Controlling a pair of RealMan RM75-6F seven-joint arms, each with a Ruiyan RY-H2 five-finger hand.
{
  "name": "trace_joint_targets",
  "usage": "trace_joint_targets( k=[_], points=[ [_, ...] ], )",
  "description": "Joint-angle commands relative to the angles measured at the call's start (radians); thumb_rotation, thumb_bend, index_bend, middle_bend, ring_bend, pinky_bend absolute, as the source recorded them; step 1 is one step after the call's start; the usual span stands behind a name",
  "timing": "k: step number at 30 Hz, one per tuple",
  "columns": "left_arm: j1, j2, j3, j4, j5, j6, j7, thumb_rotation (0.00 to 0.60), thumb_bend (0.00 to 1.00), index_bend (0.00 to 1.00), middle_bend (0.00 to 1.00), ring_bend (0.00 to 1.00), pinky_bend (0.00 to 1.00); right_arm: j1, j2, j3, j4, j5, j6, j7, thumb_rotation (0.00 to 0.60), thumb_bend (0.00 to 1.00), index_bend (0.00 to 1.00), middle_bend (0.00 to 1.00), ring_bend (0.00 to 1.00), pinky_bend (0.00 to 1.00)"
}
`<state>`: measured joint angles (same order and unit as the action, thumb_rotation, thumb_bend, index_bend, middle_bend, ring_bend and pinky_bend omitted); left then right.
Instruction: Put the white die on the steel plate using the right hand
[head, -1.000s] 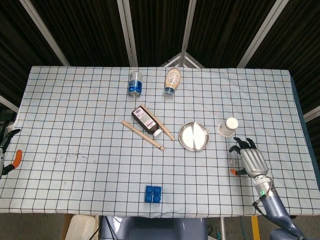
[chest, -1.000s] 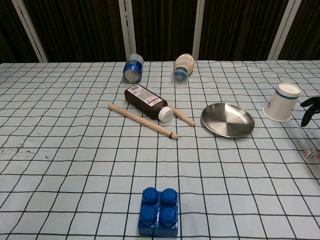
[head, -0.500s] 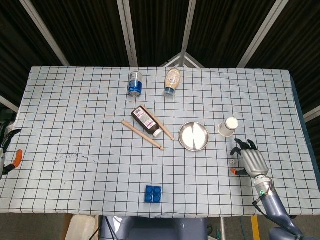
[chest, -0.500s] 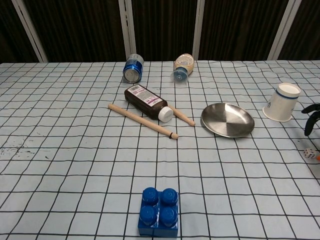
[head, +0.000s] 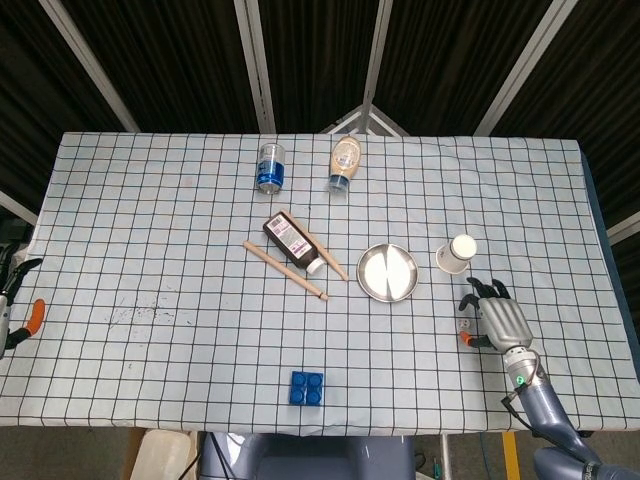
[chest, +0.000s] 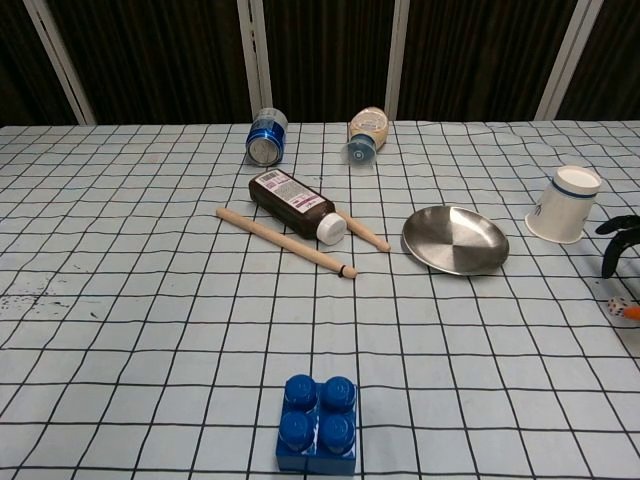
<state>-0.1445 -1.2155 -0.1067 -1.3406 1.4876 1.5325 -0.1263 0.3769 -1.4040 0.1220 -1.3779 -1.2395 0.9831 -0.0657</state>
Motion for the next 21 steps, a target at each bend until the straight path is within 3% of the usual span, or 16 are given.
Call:
trace_joint_targets(
  k=[1, 21],
  points=[
    [0.000, 0.000, 0.001, 0.000, 0.001, -0.001, 0.001, 0.600, 0.64, 0.19, 0.00, 0.00, 0.12, 0.003, -0.003, 0.000, 0.006, 0.006, -0.006, -0.001, 0.600, 0.27, 0.44, 0.13, 0.17, 0.00],
    [-0.003, -0.004, 0.002, 0.001, -0.002, -0.008, 0.014, 0.600, 0.64, 0.19, 0.00, 0.00, 0.12, 0.017, -0.018, -0.003, 0.050, 0.034, -0.028, 0.017, 0.600, 0.28, 0.45, 0.13, 0.17, 0.00]
  ],
)
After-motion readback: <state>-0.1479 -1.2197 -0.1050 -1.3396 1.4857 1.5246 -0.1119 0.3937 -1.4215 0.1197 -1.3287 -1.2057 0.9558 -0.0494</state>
